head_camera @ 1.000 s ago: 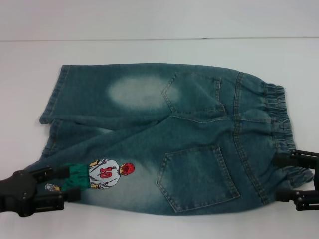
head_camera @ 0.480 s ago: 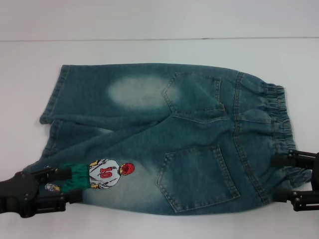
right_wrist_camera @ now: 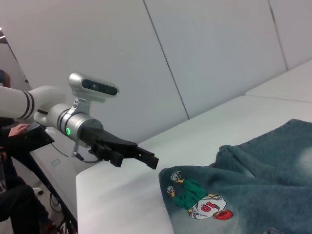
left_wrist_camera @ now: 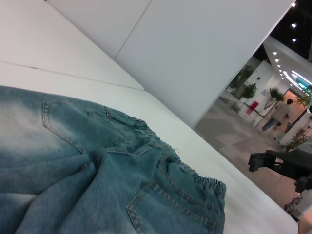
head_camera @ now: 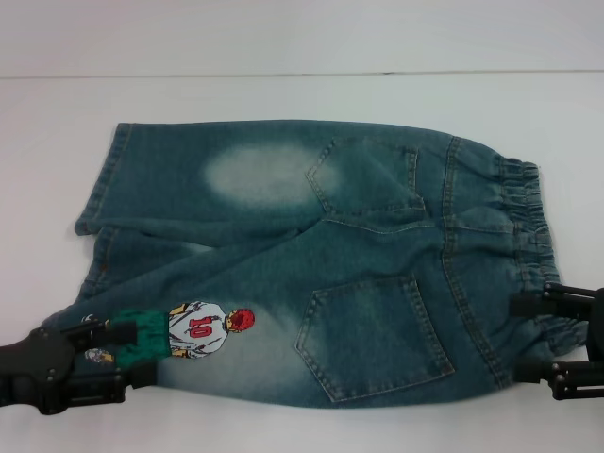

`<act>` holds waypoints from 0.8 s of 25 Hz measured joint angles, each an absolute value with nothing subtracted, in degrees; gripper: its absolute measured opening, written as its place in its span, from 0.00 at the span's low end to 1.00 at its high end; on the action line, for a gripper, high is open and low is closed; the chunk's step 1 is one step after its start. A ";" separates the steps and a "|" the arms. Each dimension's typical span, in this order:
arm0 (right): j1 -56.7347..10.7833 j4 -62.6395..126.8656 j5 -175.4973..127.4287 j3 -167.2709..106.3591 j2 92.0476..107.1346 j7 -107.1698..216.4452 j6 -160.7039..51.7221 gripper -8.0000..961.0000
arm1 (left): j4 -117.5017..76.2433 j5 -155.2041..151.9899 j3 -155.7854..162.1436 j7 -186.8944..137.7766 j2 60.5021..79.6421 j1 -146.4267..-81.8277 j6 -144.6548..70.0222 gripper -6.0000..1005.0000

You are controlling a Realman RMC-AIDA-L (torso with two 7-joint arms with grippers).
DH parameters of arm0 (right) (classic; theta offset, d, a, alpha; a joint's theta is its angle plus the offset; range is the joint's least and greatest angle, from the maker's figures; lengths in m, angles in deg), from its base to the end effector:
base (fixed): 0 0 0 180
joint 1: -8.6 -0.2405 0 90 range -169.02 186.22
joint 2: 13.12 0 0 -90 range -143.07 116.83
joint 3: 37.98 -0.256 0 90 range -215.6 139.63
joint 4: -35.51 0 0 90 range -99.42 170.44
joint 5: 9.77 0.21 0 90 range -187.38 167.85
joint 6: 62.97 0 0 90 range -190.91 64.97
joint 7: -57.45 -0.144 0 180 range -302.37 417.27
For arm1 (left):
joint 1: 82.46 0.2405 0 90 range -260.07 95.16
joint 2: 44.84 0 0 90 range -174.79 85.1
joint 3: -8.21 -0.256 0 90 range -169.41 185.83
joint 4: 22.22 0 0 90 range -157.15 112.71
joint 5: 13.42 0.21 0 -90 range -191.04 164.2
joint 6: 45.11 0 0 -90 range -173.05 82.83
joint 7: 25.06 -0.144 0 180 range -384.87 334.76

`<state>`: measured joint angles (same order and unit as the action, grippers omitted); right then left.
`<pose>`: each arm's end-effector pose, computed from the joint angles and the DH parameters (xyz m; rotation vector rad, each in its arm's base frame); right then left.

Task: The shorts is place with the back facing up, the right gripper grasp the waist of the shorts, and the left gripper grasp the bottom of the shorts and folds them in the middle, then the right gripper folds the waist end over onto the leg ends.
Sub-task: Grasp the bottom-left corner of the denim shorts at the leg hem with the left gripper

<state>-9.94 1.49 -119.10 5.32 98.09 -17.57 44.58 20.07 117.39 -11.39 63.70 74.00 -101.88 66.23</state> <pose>0.3121 0.2443 0.0436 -2.8447 0.7029 0.8511 -0.3223 0.2297 0.0365 -2.6773 -1.1590 -0.8177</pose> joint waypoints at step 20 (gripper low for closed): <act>-10.55 1.49 -120.51 4.99 98.61 -17.48 43.89 0.93 | 27.67 129.39 -0.95 67.60 71.16 -101.18 59.20 0.92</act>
